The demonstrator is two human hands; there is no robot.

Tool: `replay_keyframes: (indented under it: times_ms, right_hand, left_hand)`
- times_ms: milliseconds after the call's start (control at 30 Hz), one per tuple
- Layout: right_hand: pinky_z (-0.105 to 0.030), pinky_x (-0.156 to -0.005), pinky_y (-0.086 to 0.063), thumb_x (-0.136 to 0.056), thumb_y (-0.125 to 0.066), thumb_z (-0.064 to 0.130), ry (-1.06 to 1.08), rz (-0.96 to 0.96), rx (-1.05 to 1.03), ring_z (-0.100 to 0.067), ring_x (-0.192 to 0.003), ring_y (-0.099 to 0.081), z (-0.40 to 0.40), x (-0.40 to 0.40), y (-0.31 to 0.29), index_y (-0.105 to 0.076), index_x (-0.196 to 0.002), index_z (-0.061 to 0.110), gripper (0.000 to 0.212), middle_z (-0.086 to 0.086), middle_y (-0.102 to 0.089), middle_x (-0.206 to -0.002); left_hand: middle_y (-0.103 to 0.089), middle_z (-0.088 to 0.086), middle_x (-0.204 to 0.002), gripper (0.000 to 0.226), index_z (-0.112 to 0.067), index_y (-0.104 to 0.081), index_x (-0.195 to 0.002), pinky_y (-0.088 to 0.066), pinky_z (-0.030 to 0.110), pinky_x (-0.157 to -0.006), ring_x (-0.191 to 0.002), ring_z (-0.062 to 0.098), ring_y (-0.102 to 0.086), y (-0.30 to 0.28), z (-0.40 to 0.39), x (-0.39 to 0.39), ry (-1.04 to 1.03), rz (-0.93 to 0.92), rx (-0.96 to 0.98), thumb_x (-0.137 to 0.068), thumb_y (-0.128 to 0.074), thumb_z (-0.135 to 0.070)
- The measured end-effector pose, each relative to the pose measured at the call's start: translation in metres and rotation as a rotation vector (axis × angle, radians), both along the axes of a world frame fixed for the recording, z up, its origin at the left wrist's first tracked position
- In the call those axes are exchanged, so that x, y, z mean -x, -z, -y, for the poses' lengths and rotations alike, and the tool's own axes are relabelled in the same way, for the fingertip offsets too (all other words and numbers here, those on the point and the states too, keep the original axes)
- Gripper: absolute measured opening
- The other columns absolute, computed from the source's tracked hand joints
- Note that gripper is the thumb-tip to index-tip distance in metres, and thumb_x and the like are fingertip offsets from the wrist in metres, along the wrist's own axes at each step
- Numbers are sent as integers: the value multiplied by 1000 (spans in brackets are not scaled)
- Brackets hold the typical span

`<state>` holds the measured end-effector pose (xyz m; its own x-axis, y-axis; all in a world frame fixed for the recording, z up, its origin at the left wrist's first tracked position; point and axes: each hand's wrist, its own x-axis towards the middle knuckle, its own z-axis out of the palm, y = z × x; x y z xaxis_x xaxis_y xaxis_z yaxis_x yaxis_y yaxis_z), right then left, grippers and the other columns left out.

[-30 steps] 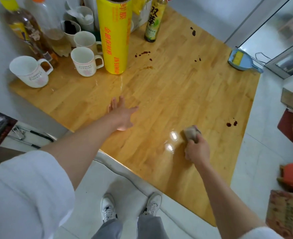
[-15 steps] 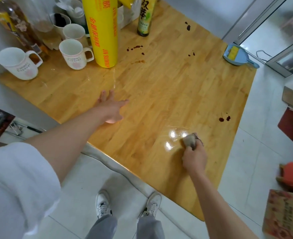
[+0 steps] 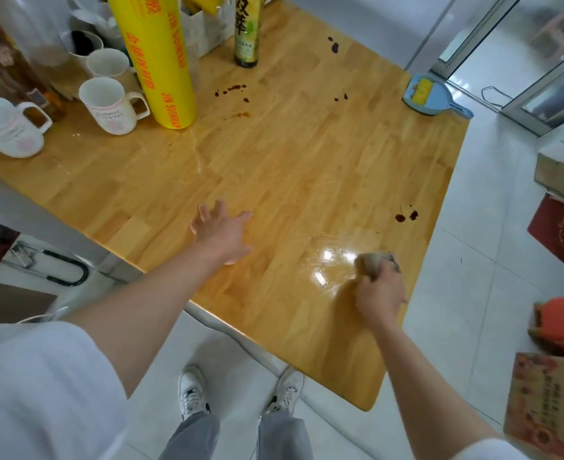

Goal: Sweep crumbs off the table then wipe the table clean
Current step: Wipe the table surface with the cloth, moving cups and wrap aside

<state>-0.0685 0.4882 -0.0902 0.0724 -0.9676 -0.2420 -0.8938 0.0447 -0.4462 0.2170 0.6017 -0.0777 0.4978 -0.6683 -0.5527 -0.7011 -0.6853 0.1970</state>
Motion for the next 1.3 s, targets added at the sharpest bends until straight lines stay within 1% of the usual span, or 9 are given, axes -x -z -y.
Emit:
replay_keyframes:
  times_ms: [67, 200, 400, 500, 667, 733, 833, 1067, 1300]
  right_hand:
    - [-39, -93, -50, -91, -53, 7, -315, 64, -33, -25, -110, -57, -45, -21, 1, -63, -122, 19, 34, -3, -53, -134]
    - [-32, -72, -54, -88, -56, 18, -1110, 186, -211, -7, -92, -60, -83, 11, -3, -72, -97, 28, 21, 14, -63, -115]
    - [-42, -68, -60, -81, -46, 13, 43, 159, -143, -26, -78, -70, 40, 57, -5, -64, -96, 31, 30, -5, -69, -109]
    - [-44, -94, -52, -82, -48, 10, -103, 208, -47, -24, -109, -59, 4, 20, 4, -62, -99, 25, 27, -2, -58, -127]
    - [-34, -75, -55, -86, -55, 13, -1033, 249, -320, -3, -93, -62, -70, 56, 4, -73, -98, 31, 28, 18, -62, -120]
    - [-32, -90, -53, -85, -59, 8, -818, 212, -249, -8, -111, -62, -28, 89, 5, -76, -87, 35, 32, 22, -64, -121]
    - [-24, -72, -52, -84, -54, 0, -252, 212, -81, -2, -94, -64, 12, 106, -9, -69, -84, 31, 34, 13, -66, -114]
    - [-28, -72, -50, -75, -48, 25, -1032, 178, -463, -5, -81, -57, -43, 116, -4, -74, -78, 19, 27, 9, -65, -87]
    - [-30, -77, -49, -76, -51, 11, -425, 288, -171, -17, -100, -61, 18, 111, 3, -59, -72, 16, 11, 8, -63, -93]
  left_hand:
    - [7, 14, -164, 79, -45, -20, -152, -15, 62, -118, -147, 51, 4, -3, 5, 1, -13, -15, -31, -88, -66, -52]
    - [7, 15, -163, 79, -42, -19, -152, -16, 63, -117, -147, 51, 4, -5, 9, 3, -20, -22, -59, -89, -67, -50]
    - [10, 14, -164, 78, -44, -18, -153, -13, 62, -118, -148, 49, 7, -4, 2, 3, -21, -30, -23, -90, -64, -51]
    - [12, 12, -165, 78, -46, -16, -154, -12, 61, -119, -149, 47, 8, -1, 1, 4, -18, -25, -27, -91, -62, -53]
    - [8, 16, -165, 73, -43, -10, -157, -14, 59, -119, -150, 46, 4, 3, -7, 21, 29, 133, -3, -97, -50, -54]
    - [1, 17, -165, 73, -41, -13, -157, -16, 57, -119, -149, 45, 0, 3, -4, 45, 55, 191, 68, -95, -50, -56]
    - [1, 16, -165, 82, -42, -11, -156, -19, 55, -118, -150, 44, -4, -2, 20, 82, 75, 141, 84, -89, -53, -65]
    - [22, 15, -163, 104, -41, 3, -157, -14, 65, -117, -148, 49, 9, -2, 72, 112, -21, -36, -72, -82, -64, -66]
    - [24, 18, -162, 113, -41, 11, -156, -24, 68, -112, -147, 51, 9, -13, 91, 114, -57, -63, -190, -81, -72, -58]
